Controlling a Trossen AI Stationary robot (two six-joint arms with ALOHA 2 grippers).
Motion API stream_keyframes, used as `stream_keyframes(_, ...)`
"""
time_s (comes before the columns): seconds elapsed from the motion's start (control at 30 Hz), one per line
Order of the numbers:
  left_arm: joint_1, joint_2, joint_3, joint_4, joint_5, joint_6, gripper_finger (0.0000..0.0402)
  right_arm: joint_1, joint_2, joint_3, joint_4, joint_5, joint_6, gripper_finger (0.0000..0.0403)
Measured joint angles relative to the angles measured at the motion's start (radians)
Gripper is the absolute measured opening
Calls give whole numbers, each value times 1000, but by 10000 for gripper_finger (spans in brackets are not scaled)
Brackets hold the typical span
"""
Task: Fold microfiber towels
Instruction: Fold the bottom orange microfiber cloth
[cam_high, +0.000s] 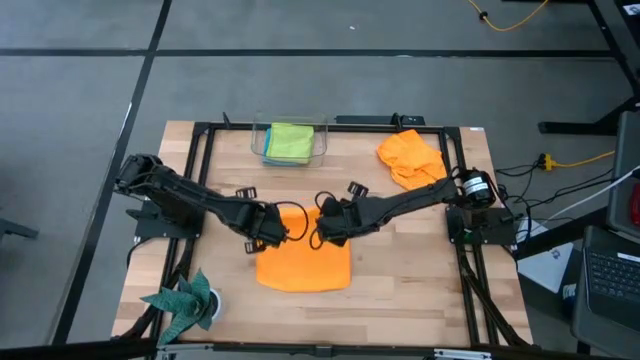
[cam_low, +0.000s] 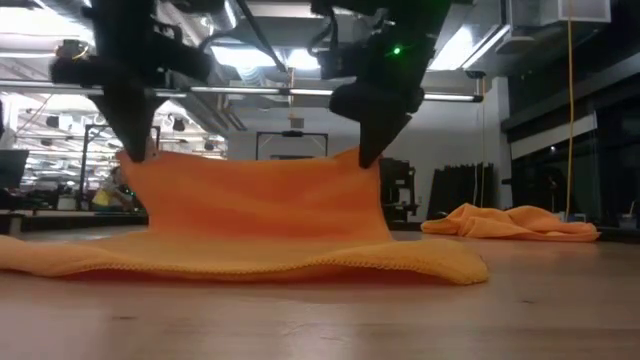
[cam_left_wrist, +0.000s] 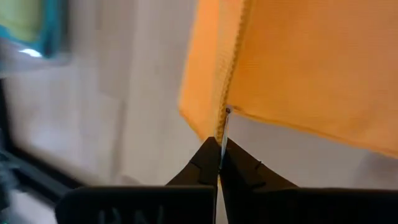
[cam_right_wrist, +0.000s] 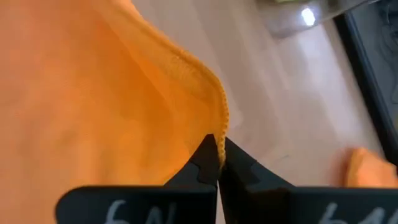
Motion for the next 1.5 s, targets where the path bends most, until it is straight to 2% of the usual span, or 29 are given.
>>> stream_keyframes(0.33,-154,0,0,175,59,-155,0,112,18,1,4,-64,90,0)
stream_keyframes(0.5,-207,0,0,202,61,-219,0,165,41,1,0,-115,124,0)
stream_keyframes(0.67,-256,0,0,229,127,-296,0,219,41,1,2,-128,175,0)
stream_keyframes(0.77,-287,0,-10,283,132,-331,0,248,42,1,2,-159,201,0)
stream_keyframes(0.9,-315,0,-62,374,138,-372,0,283,45,1,3,-160,224,0)
stream_keyframes(1.07,-340,0,-117,404,163,-441,0,317,45,1,4,-162,276,0)
stream_keyframes(1.5,-373,1,-122,486,179,-448,0,347,45,1,63,-208,321,0)
